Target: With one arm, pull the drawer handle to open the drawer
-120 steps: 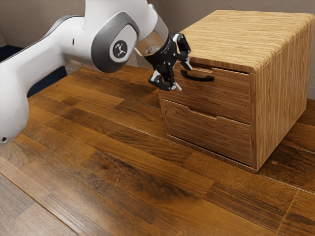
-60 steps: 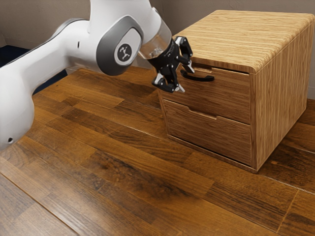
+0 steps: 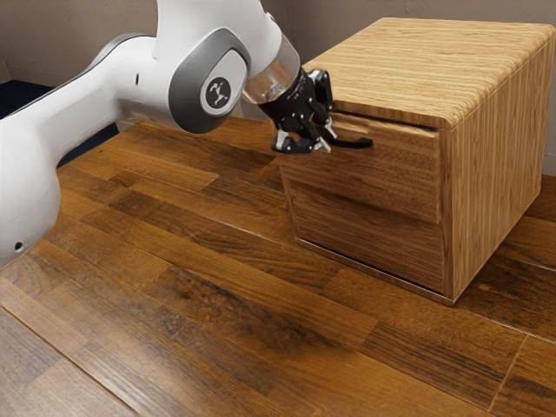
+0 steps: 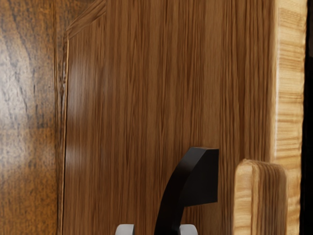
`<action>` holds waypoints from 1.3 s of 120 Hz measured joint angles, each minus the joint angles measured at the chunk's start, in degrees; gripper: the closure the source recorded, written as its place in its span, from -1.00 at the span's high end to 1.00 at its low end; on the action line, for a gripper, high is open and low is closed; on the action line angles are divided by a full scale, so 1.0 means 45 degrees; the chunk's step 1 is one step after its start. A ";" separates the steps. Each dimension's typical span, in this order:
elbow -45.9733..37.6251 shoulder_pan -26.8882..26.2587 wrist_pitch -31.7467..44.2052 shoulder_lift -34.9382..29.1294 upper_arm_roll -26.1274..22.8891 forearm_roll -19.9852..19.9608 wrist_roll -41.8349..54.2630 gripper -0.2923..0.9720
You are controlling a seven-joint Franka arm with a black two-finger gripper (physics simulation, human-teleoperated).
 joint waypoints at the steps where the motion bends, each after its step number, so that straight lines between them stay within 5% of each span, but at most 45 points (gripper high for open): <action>1: -0.0001 0.0000 0.0005 0.0000 -0.0002 0.0000 0.0001 -0.53; 35: -0.0737 -0.0120 0.0099 -0.0345 0.0028 -0.0010 0.0027 -0.69; 156: -0.6272 -0.0499 0.0805 -0.5158 0.0006 0.0126 0.0019 -0.69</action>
